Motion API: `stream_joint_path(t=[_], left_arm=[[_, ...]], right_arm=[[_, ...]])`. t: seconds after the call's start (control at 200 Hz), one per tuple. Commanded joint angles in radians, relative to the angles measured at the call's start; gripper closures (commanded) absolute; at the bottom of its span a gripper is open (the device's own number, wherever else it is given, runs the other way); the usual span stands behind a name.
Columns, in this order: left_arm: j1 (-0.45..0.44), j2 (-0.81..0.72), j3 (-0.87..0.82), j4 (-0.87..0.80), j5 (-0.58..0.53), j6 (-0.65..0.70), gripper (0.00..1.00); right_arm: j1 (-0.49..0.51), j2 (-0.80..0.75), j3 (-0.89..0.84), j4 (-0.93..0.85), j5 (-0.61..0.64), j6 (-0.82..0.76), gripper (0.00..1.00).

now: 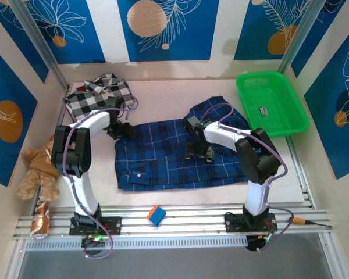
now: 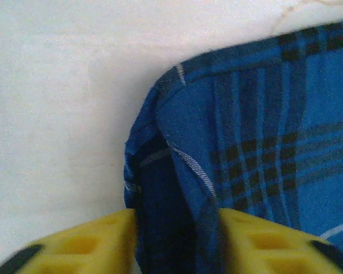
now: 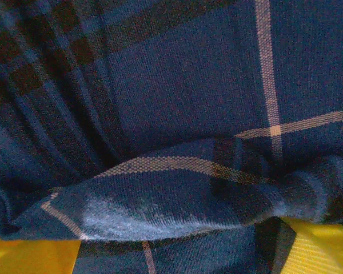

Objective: Fold and stack the long sleeve shirts

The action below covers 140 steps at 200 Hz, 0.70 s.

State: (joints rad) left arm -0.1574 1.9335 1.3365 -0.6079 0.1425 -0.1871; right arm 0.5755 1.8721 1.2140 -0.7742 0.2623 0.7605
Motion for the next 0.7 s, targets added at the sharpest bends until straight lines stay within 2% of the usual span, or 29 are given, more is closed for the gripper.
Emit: stream_joint_path(t=[0.0,0.08,0.175,0.46,0.495,0.53,0.61,0.695], left_arm=[[0.007,0.002,0.021,-0.018,0.001,0.016,0.74],[0.048,-0.006,0.044,-0.028,-0.033,-0.001,0.84],[0.09,-0.04,0.07,-0.006,-0.059,-0.011,0.88],[0.157,-0.033,0.172,0.026,-0.09,-0.012,0.88],[0.157,-0.026,0.179,0.039,-0.07,-0.012,0.83],[0.157,-0.015,0.191,0.036,-0.065,-0.014,0.73],[0.158,-0.015,0.21,-0.005,-0.118,-0.047,0.7],[0.147,-0.11,0.139,0.001,-0.094,-0.107,0.43]], right_arm=[[-0.012,0.041,-0.04,-0.019,0.018,0.004,0.19],[-0.011,0.041,-0.043,-0.021,0.021,0.003,0.19],[-0.013,0.049,-0.047,-0.037,0.039,0.014,0.2],[-0.023,0.068,-0.085,-0.022,0.035,0.046,0.25],[-0.022,0.071,-0.086,-0.019,0.034,0.048,0.25],[-0.022,0.076,-0.085,-0.02,0.035,0.049,0.25],[-0.022,0.075,-0.081,-0.021,0.039,0.051,0.25],[-0.014,0.039,-0.09,-0.012,0.056,0.056,0.25]])
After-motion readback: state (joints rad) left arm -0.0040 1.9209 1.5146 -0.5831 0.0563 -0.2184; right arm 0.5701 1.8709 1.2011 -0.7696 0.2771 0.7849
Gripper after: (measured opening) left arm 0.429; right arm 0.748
